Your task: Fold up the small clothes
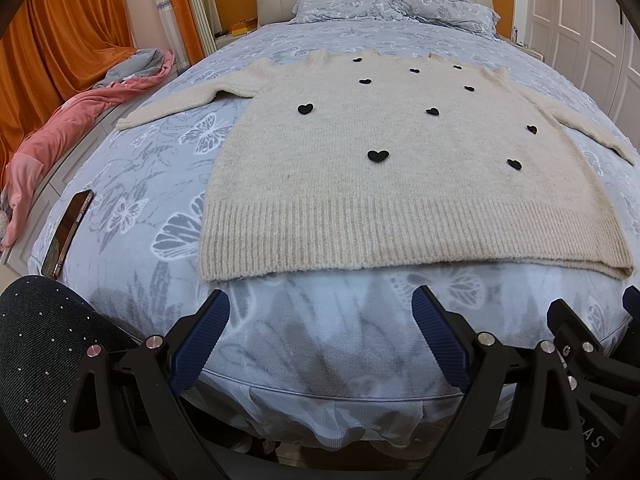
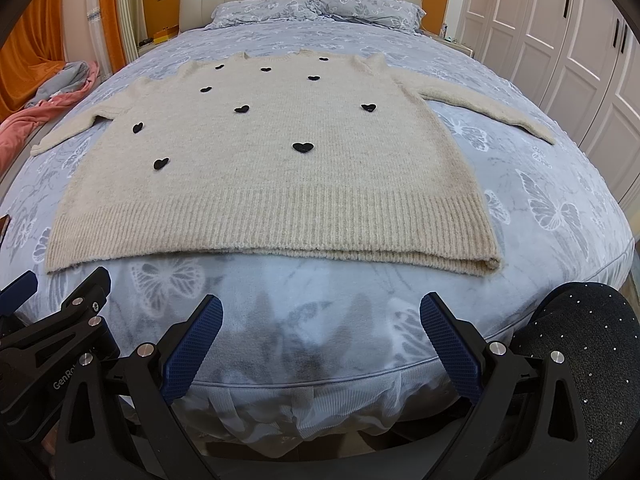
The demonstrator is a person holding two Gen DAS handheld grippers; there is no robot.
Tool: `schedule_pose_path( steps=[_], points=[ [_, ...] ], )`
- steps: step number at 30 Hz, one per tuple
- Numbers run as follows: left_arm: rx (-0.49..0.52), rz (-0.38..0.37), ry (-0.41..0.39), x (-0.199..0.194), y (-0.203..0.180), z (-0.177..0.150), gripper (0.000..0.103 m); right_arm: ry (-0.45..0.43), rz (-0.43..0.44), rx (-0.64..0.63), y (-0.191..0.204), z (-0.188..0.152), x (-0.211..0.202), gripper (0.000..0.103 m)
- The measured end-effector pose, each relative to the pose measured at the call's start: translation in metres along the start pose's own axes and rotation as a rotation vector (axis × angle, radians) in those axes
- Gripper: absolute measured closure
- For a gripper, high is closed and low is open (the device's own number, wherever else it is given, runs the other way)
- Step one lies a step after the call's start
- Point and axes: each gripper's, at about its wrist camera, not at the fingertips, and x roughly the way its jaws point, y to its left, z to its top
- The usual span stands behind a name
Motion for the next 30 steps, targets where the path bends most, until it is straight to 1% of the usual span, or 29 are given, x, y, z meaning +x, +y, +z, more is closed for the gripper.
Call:
schedule_pose_path(
  steps=[2,4,5,6,9,11,12,14,17,19,20,21,22,23,25,26,27,28,30],
  points=[
    [-0.006,-0.004,0.007,0.000,0.002,0.001,0.012,0.006,0.012,0.000,0.001,0.003,-0.002,0.005],
    [-0.031,-0.028,0.020,-0.001,0.006,0.005,0.009,0.009,0.028,0.000,0.001,0.005,-0.002,0.005],
    [-0.064,-0.044,0.024,-0.003,0.011,0.008,0.008,0.004,0.053,0.002,-0.002,0.012,-0.004,0.005],
    [-0.091,-0.046,0.027,-0.001,0.020,0.008,0.008,-0.002,0.058,0.005,-0.004,0.015,-0.005,0.005],
    [-0.170,-0.067,0.046,0.000,0.038,0.020,0.008,-0.007,0.073,0.007,-0.019,0.039,-0.005,0.006],
    [-0.191,-0.061,0.052,0.002,0.046,0.031,0.008,-0.004,0.091,0.025,-0.034,0.057,0.001,0.006],
    [-0.185,-0.050,0.050,0.003,0.049,0.037,0.008,-0.009,0.107,0.049,-0.049,0.072,0.005,0.006],
    [-0.159,-0.030,0.043,0.006,0.051,0.050,0.008,-0.018,0.106,0.112,-0.082,0.099,0.018,0.006],
    [-0.143,-0.026,0.028,0.012,0.054,0.071,0.008,-0.020,0.087,0.282,-0.159,0.151,0.056,0.006],
    [-0.147,-0.034,0.032,0.018,0.055,0.084,0.008,-0.004,0.062,0.441,-0.227,0.182,0.094,0.006],
    [-0.147,-0.039,0.037,0.021,0.054,0.089,0.008,-0.005,0.045,0.483,-0.245,0.187,0.104,0.006],
    [-0.146,-0.050,0.048,0.027,0.053,0.096,0.008,-0.009,0.008,0.554,-0.279,0.197,0.123,0.006],
    [-0.149,-0.055,0.060,0.032,0.052,0.103,0.008,-0.007,-0.023,0.596,-0.305,0.206,0.139,0.006],
    [-0.154,-0.055,0.070,0.037,0.050,0.109,0.008,-0.015,-0.079,0.644,-0.337,0.215,0.157,0.006],
    [-0.163,-0.051,0.077,0.048,0.046,0.118,0.008,-0.032,-0.131,0.705,-0.376,0.226,0.181,0.006],
    [-0.164,-0.050,0.078,0.052,0.044,0.122,0.008,-0.031,-0.145,0.742,-0.396,0.231,0.194,0.006],
    [-0.160,-0.052,0.080,0.058,0.039,0.128,0.008,-0.028,-0.148,0.771,-0.408,0.234,0.203,0.006],
    [-0.155,-0.056,0.083,0.063,0.036,0.133,0.008,-0.021,-0.141,0.810,-0.423,0.238,0.215,0.007],
    [-0.146,-0.071,0.093,0.075,0.026,0.143,0.008,0.000,-0.117,0.861,-0.442,0.246,0.238,0.021]
  ],
)
